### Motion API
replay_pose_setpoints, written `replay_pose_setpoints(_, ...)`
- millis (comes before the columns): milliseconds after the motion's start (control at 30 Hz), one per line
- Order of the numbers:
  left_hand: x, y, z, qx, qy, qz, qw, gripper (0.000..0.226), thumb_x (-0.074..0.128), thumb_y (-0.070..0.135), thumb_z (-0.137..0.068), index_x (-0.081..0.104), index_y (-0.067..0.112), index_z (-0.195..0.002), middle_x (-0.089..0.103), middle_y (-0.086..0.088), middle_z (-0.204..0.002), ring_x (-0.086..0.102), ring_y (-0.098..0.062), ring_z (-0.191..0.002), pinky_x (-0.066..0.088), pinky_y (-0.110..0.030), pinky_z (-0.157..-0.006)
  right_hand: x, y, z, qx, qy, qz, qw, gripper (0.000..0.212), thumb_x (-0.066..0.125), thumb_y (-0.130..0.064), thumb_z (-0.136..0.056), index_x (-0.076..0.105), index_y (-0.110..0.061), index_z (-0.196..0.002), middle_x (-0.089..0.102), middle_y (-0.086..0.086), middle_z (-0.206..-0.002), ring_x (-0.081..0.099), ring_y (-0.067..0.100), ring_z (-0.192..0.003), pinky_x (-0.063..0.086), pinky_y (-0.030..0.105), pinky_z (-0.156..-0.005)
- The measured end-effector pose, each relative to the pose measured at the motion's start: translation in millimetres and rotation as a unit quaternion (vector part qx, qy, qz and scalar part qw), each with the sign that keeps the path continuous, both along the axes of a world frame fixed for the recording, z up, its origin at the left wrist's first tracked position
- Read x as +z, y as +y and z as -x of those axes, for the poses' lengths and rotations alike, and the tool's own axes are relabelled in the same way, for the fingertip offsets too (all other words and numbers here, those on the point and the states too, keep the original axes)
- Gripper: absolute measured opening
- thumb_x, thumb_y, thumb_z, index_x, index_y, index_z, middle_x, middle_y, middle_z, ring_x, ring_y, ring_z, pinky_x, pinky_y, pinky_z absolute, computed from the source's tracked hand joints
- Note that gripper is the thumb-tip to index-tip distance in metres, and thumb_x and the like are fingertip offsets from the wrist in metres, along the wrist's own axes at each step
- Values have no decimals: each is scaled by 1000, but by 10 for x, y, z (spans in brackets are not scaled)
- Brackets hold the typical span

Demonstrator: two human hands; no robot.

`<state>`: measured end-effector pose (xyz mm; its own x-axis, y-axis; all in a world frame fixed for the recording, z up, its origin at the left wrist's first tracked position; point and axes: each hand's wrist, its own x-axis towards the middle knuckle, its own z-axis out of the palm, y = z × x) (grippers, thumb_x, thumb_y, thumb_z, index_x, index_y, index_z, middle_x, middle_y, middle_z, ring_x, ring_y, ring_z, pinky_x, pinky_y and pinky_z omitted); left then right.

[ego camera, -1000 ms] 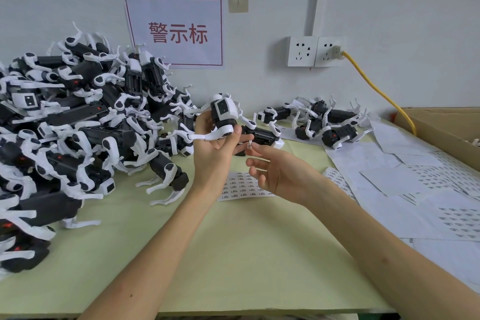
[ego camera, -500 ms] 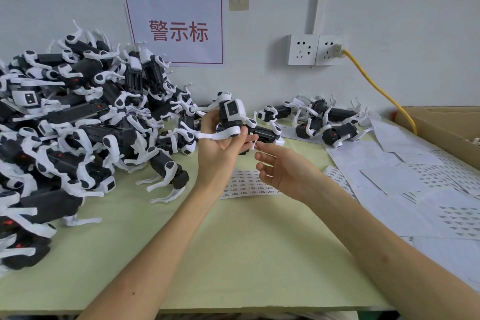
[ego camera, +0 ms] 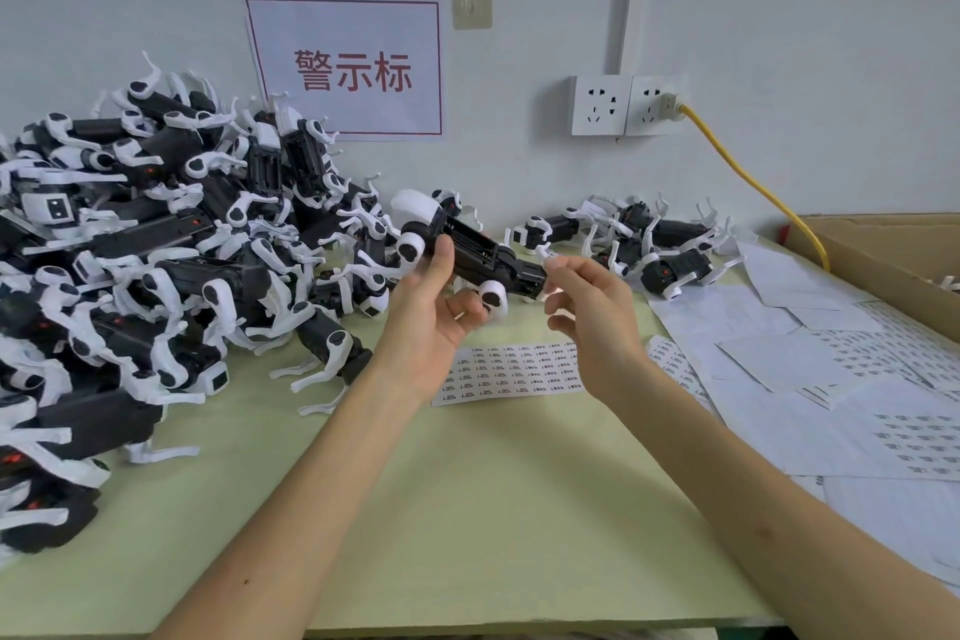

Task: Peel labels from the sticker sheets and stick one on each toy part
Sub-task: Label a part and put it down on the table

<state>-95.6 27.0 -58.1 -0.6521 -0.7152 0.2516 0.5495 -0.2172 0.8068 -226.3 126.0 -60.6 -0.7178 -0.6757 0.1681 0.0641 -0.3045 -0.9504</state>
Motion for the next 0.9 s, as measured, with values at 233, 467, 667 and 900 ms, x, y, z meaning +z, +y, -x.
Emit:
replay_pose_setpoints(233, -7, 11, -10, -29, -1, -44, 999, 69, 62, 47, -91, 54, 1, -143, 66, -3, -101, 53, -9, -60, 53, -20, -65, -6, -7, -75, 69, 124, 21, 990, 73, 81, -33, -72, 48, -28, -137, 68, -12, -119, 65, -2, -107, 50, 14, -81)
replay_pose_setpoints(467, 7, -29, -63, -138, -1, -47, 989, 49, 46, 51, -103, 66, 14, -127, 67, -2, -114, 59, -17, -78, 53, -34, -87, -39, -27, -99, 31, 200, 17, 979, 83, 84, -38, -66, 44, -34, -139, 62, -12, -125, 64, 4, -114, 50, 22, -92)
replay_pose_setpoints(667, -12, 84, 1, -124, -125, 160, 971, 50, 53, 45, -94, 55, 26, -141, 61, 15, -140, 61, -11, -124, 46, -40, -99, 84, 20, 141, 76, -82, 95, 989, 72, 87, -27, -76, 52, -17, -137, 72, 8, -116, 72, 34, -107, 60, 41, -91)
replay_pose_setpoints(900, -111, 97, 43, -47, -254, 133, 957, 30, 40, 19, -109, 66, 14, -124, 75, -7, -119, 72, -21, -100, 54, -33, -82, 103, 105, 302, 69, -199, 124, 970, 42, 73, -46, -88, 68, -25, -124, 77, 4, -107, 74, 23, -96, 54, 33, -89)
